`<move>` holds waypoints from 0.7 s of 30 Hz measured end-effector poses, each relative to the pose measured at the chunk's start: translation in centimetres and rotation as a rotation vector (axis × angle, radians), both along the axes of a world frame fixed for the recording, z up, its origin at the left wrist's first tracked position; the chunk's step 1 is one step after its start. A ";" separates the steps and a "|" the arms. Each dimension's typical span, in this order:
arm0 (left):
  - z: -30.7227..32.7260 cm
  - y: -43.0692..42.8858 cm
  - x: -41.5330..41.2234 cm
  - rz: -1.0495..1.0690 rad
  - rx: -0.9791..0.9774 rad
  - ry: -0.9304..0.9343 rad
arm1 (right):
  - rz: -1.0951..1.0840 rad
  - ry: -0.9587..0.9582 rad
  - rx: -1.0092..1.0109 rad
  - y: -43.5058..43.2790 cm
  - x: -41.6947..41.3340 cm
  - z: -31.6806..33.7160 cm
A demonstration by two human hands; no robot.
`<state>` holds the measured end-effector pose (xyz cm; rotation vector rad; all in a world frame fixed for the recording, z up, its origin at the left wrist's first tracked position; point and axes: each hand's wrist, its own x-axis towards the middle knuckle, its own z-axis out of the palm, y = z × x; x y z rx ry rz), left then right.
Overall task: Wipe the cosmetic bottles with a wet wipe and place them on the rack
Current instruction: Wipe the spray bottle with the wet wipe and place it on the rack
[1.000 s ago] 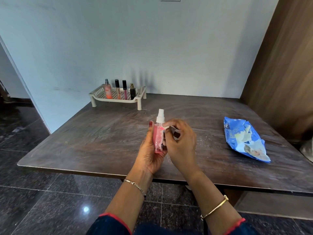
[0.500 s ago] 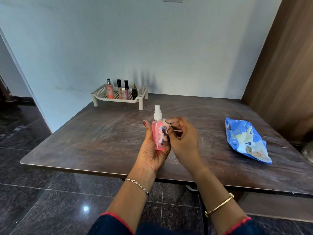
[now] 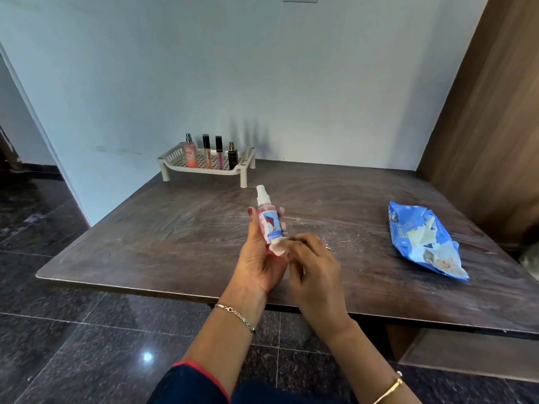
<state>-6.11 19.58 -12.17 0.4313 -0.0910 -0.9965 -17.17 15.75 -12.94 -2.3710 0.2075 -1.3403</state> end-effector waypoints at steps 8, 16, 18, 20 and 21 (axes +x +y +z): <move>0.1 0.0 0.1 -0.048 0.057 -0.016 | -0.024 0.005 -0.057 0.1 -0.1 -0.3; 0.1 0.1 -1.1 -0.082 0.087 -0.154 | -0.057 -0.040 0.152 -1.4 1.5 1.3; 0.0 0.3 -1.1 -0.095 0.065 -0.145 | -0.055 -0.007 0.231 -2.2 2.0 2.3; -0.2 0.2 -0.8 -0.099 0.040 -0.117 | -0.043 -0.015 0.309 -2.6 2.4 2.9; -0.3 0.1 -0.6 -0.094 0.037 -0.105 | -0.041 -0.034 0.334 -2.6 2.6 2.9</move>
